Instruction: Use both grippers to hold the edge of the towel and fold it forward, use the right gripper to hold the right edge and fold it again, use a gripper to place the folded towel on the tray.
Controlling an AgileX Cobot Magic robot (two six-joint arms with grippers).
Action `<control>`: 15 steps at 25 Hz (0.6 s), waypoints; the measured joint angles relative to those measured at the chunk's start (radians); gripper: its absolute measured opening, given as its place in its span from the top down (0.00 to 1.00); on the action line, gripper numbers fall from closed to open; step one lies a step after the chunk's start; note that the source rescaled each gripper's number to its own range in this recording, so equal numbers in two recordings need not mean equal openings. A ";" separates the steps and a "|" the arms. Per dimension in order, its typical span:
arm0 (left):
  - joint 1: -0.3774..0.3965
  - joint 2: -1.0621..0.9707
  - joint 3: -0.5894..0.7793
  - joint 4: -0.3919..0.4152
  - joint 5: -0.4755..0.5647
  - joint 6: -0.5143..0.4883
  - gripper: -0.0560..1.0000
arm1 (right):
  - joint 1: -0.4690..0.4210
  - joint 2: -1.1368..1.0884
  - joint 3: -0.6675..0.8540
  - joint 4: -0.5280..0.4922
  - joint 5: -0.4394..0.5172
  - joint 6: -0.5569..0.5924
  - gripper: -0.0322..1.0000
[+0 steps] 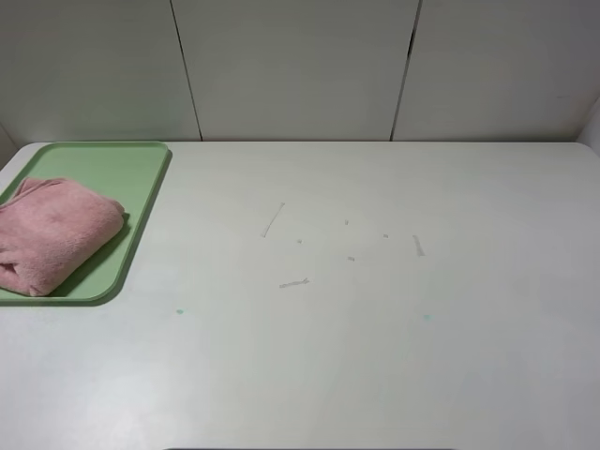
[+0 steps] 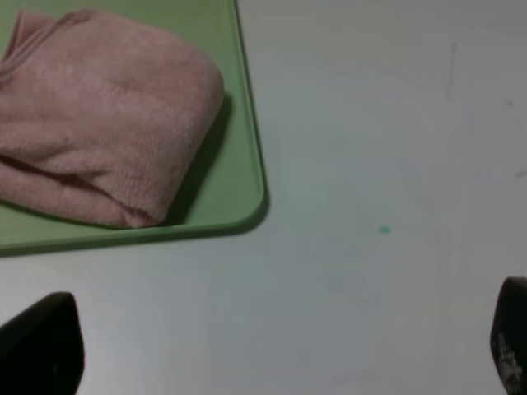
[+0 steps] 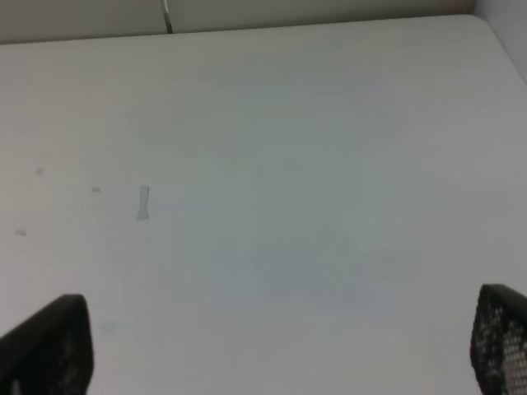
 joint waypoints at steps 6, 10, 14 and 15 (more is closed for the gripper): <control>0.000 -0.003 0.000 -0.003 0.000 0.000 0.00 | 0.000 0.000 0.000 0.000 0.000 0.000 0.00; 0.000 -0.003 0.000 -0.003 0.000 0.005 0.00 | 0.000 0.000 0.000 0.000 0.000 0.000 0.00; 0.000 -0.003 0.000 -0.004 0.000 0.005 0.00 | 0.000 0.000 0.000 0.000 0.000 0.000 0.00; 0.000 -0.003 0.000 -0.004 0.000 0.005 0.00 | 0.000 0.000 0.000 0.001 0.000 0.000 0.00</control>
